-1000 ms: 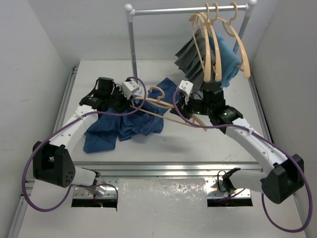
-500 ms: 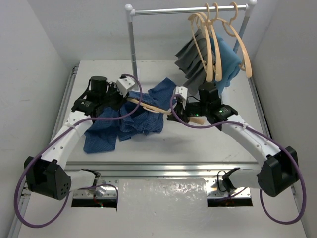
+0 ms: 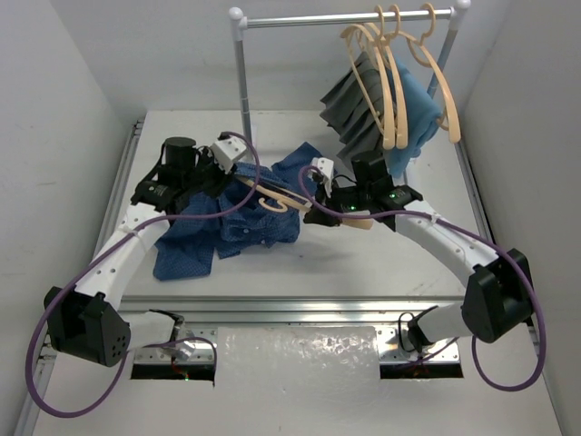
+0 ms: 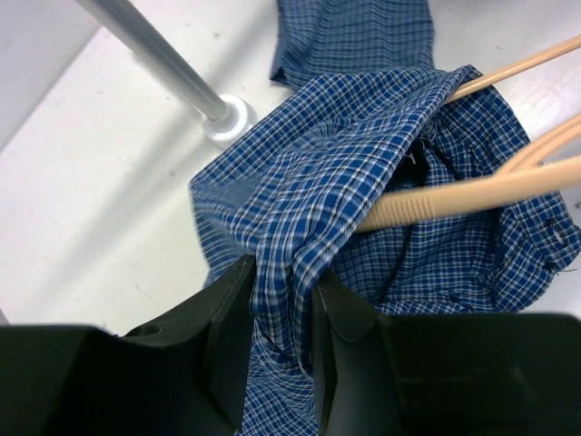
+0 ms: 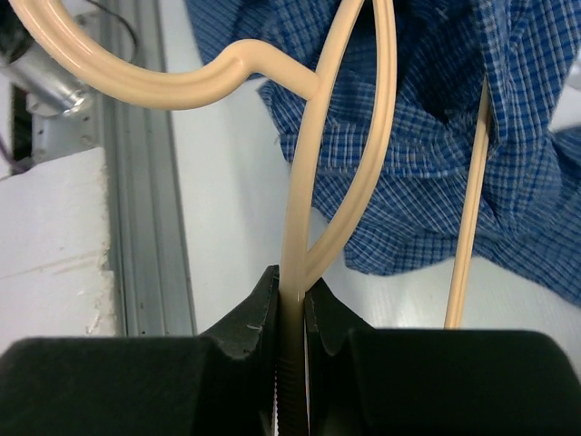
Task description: Place the shirt on the hanger
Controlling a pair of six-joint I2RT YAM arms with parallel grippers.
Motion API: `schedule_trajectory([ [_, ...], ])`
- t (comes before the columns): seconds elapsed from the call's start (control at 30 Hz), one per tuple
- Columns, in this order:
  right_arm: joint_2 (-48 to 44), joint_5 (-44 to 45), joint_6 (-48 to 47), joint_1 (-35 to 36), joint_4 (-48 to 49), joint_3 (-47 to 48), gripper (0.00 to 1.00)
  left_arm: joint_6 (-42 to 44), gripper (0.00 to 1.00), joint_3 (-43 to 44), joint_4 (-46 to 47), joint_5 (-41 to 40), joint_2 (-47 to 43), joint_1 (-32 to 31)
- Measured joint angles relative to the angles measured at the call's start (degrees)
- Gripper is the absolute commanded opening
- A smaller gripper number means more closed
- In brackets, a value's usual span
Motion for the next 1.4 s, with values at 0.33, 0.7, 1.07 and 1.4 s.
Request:
schedule_trajectory([
  [0.33, -0.2, 2.7, 3.0, -3.7, -1.9, 0.0, 0.00, -2.4, 0.29, 1.2, 3.8, -2.4, 1.9, 0.0],
  [0.7, -1.1, -0.2, 1.5, 0.5, -7.3, 1.7, 0.00, -1.5, 0.31, 4.3, 4.5, 4.2, 5.3, -0.4],
  [1.07, 1.4, 0.2, 2.6, 0.5, -6.7, 1.7, 0.00, 1.2, 0.60, 1.9, 2.2, 0.1, 7.9, -0.7],
  [1.4, 1.7, -0.3, 3.0, 0.5, -6.3, 1.6, 0.00, 0.4, 0.18, 1.2, 7.7, -6.1, 15.4, -0.7],
])
